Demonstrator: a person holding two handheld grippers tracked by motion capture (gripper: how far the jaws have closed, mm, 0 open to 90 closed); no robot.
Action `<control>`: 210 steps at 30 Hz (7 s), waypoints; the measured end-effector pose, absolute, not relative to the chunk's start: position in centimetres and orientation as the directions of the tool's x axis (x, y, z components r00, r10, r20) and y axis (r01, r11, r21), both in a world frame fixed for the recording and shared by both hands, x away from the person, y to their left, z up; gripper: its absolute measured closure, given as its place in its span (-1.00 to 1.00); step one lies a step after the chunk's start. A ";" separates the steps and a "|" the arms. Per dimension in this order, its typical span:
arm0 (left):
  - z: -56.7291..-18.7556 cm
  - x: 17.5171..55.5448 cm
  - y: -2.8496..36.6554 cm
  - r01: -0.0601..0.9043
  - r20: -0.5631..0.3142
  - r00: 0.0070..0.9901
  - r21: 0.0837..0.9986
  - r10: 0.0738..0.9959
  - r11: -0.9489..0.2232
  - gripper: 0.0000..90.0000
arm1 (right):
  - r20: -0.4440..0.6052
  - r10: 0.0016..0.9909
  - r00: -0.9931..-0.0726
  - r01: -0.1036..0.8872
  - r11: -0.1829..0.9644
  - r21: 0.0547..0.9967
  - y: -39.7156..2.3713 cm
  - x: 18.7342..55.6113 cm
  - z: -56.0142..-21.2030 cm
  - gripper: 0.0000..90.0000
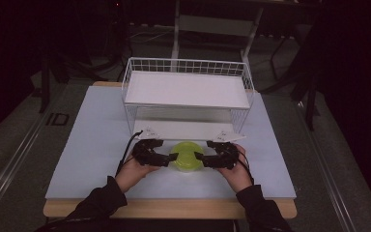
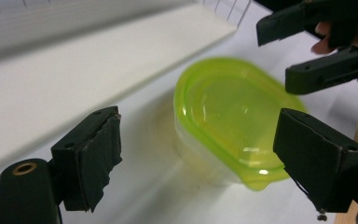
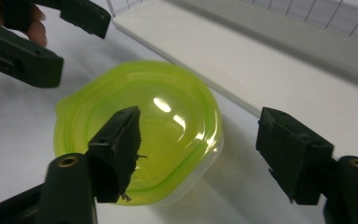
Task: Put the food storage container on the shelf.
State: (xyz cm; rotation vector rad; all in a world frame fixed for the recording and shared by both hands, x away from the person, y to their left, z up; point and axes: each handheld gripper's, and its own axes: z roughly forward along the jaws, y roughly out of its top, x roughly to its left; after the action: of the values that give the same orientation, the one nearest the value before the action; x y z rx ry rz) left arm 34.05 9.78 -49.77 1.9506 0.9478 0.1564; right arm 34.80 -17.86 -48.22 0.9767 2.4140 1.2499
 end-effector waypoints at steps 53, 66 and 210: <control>-50.3 29.7 9.5 0.591 -0.310 0.709 0.752 0.634 -0.293 0.53 | 0.312 0.662 -0.682 0.632 0.317 0.707 -18.5 31.6 -49.2 0.76; -50.5 29.0 9.4 0.686 -0.369 0.620 0.683 0.692 -0.251 0.71 | 0.274 0.671 -0.689 0.610 0.332 0.719 -18.0 31.1 -49.1 0.78; -32.7 46.1 11.3 0.556 -0.388 0.559 0.831 0.733 0.016 0.01 | 0.423 0.749 -0.509 0.682 0.051 0.730 -15.1 48.2 -30.2 0.04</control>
State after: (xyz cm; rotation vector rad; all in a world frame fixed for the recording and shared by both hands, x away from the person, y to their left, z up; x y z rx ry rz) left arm 46.09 11.25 -32.69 1.6547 1.0988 0.1937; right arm 48.23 -15.07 -30.24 1.5184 2.2255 1.4744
